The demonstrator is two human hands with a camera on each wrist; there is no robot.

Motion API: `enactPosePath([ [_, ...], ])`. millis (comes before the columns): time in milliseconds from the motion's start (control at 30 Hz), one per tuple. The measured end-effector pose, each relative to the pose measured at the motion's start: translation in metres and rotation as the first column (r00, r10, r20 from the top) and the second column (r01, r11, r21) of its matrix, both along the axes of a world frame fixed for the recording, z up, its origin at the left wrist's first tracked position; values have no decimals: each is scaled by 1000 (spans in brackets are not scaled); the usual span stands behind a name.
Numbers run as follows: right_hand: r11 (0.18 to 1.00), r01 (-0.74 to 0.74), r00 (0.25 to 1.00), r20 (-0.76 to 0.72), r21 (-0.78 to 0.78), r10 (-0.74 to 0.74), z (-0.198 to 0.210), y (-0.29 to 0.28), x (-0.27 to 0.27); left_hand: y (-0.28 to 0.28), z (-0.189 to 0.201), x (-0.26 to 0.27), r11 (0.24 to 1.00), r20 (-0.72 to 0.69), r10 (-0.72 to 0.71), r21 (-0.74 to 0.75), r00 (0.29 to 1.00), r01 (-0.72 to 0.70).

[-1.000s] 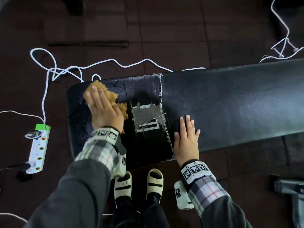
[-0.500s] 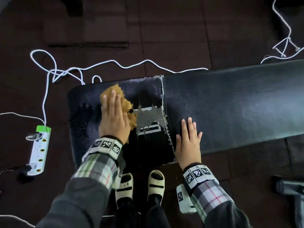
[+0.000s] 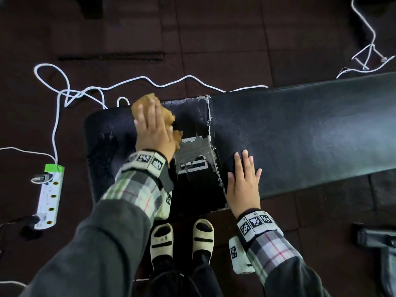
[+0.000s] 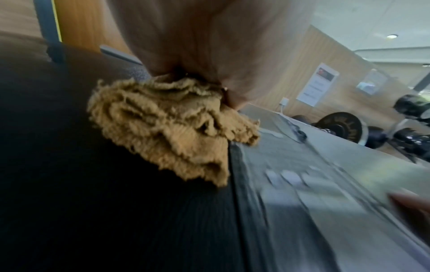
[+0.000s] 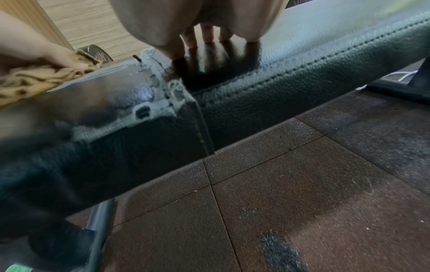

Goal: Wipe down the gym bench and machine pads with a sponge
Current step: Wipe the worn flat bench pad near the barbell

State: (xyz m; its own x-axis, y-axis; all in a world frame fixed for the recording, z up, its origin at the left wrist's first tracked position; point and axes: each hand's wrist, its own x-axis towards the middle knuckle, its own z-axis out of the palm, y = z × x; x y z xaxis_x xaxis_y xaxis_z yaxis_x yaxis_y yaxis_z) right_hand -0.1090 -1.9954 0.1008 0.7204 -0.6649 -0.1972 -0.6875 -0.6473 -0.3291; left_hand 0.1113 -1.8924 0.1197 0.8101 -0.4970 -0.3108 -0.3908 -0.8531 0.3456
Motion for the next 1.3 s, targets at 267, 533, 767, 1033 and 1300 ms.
enactPosePath([
  [267, 999, 42, 999, -5, 5, -42, 7, 3, 6, 57, -13, -30, 994, 57, -107, -27, 993, 109],
  [533, 999, 24, 1000, 8, -47, -24, 26, 1, 37, 11, -2, 28, 999, 76, 48, -3, 996, -48],
  [767, 983, -141, 980, -123, 115, 155, 35, -8, 94, 37, -12, 44, 992, 156, -86, -73, 984, 98],
  [1033, 987, -123, 984, -117, 101, 135, 26, -8, 90, 105, -16, 56, 978, 149, 155, -163, 977, -131],
  [1300, 990, -113, 988, -100, 81, 121, 26, -5, 92, 107, -29, 1, 988, 241, -8, -145, 970, 44],
])
